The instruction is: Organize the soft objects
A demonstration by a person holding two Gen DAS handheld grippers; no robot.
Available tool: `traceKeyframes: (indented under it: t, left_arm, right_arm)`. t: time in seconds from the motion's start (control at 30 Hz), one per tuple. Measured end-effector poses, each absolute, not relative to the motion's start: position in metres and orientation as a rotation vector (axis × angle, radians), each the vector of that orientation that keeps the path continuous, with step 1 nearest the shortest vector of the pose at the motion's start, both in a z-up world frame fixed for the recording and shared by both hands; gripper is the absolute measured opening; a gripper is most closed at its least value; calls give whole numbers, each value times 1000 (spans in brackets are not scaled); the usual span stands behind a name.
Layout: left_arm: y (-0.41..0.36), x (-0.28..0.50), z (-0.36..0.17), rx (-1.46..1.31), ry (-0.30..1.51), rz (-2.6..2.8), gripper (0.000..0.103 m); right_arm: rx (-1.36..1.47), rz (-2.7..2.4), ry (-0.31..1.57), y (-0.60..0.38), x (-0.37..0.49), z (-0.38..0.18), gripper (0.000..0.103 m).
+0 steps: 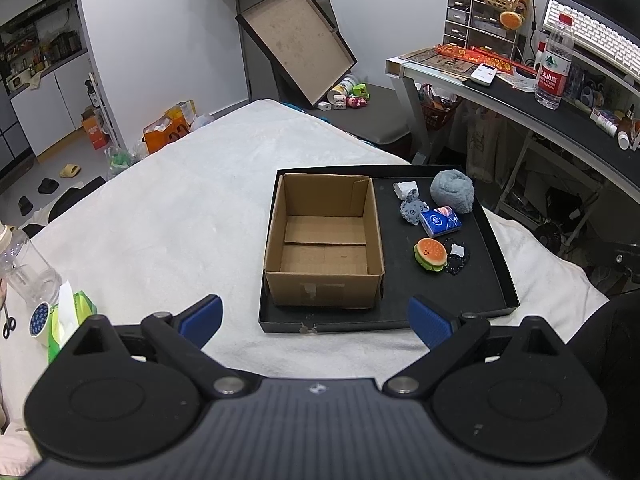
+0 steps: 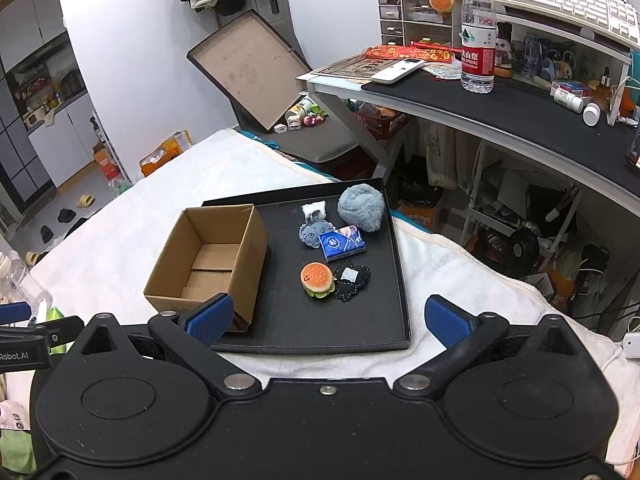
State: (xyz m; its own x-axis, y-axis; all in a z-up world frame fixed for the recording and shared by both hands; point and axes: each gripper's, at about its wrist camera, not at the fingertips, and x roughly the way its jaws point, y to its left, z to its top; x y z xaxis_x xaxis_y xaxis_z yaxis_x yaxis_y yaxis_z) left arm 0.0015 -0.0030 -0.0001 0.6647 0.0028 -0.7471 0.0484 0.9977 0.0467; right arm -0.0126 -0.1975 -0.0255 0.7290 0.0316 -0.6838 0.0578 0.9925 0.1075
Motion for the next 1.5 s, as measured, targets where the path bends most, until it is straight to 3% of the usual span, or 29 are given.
traceKeyframes:
  t: [1.5]
  left_arm:
    - [4,5,-3,59,839,-18,98]
  right_arm:
    - [121,-16,759,-197,-9,-27,103]
